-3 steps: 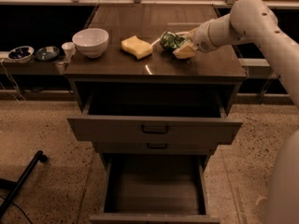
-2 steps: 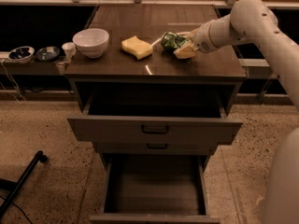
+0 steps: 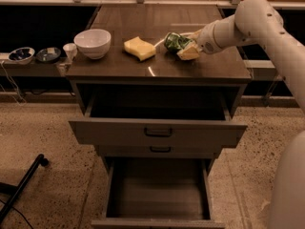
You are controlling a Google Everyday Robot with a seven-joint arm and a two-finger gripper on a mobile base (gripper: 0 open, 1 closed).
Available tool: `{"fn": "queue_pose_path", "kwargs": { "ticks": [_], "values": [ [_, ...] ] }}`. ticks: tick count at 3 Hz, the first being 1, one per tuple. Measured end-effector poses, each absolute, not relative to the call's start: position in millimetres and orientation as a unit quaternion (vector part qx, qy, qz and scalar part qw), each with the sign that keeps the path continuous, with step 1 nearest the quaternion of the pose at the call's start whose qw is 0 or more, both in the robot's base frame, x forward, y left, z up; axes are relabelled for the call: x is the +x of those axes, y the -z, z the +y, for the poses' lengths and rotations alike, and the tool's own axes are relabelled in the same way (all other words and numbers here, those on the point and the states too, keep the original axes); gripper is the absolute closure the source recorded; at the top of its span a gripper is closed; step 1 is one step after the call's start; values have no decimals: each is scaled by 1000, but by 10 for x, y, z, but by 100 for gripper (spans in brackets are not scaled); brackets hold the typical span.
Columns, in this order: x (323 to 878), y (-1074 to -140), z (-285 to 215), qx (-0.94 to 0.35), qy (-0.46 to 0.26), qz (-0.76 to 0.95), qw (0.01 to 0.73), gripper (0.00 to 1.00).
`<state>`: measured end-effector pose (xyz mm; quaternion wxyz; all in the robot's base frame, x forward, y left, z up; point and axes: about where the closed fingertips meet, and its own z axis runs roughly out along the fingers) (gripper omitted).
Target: Pick green can from bottom drawer and place on counter
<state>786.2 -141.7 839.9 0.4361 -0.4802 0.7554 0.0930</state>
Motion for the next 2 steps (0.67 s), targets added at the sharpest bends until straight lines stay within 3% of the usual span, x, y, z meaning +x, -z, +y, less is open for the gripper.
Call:
{"fn": "queue_pose_path", "kwargs": {
  "ticks": [2],
  "values": [
    [7862, -8399, -1417, -480, -93, 755, 436, 4]
  ]
}}
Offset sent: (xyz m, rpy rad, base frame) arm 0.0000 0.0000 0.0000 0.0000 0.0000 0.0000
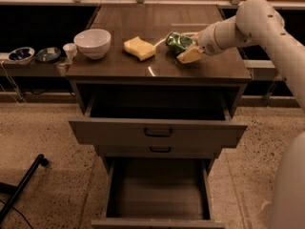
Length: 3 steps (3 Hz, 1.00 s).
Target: Pick green can from bottom drawer and place on counter
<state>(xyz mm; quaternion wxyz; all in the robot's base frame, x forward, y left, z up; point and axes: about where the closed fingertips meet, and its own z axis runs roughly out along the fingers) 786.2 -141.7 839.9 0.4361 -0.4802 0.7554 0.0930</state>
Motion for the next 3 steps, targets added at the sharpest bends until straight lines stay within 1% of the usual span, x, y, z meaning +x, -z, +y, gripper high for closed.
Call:
{"fn": "queue_pose_path", "kwargs": {
  "ticks": [1, 2, 3],
  "values": [
    [7862, -8394, -1409, -481, -93, 755, 436, 0],
    [7804, -8462, -1330, -485, -124, 744, 443, 0],
    [7650, -8680, -1265, -492, -124, 734, 451, 0]
  ]
}}
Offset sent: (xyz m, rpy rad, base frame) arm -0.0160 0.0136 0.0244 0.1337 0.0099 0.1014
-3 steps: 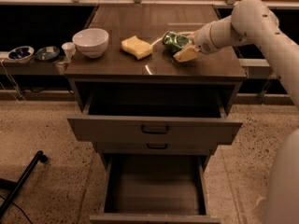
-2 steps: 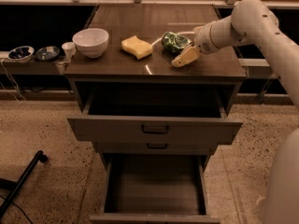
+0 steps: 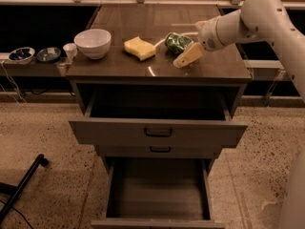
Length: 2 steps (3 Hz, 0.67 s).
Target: Pick green can from bottom drawer and place on counter
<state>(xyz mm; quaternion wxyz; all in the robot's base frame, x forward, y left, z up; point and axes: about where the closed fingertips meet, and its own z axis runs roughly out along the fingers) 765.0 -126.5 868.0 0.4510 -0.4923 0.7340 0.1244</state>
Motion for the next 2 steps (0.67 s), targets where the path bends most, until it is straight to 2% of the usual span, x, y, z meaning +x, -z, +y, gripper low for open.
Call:
{"fn": "queue_pose_path", "kwargs": {
  "ticks": [2],
  "values": [
    [7400, -8940, -1200, -504, -100, 724, 459, 0]
  ]
}}
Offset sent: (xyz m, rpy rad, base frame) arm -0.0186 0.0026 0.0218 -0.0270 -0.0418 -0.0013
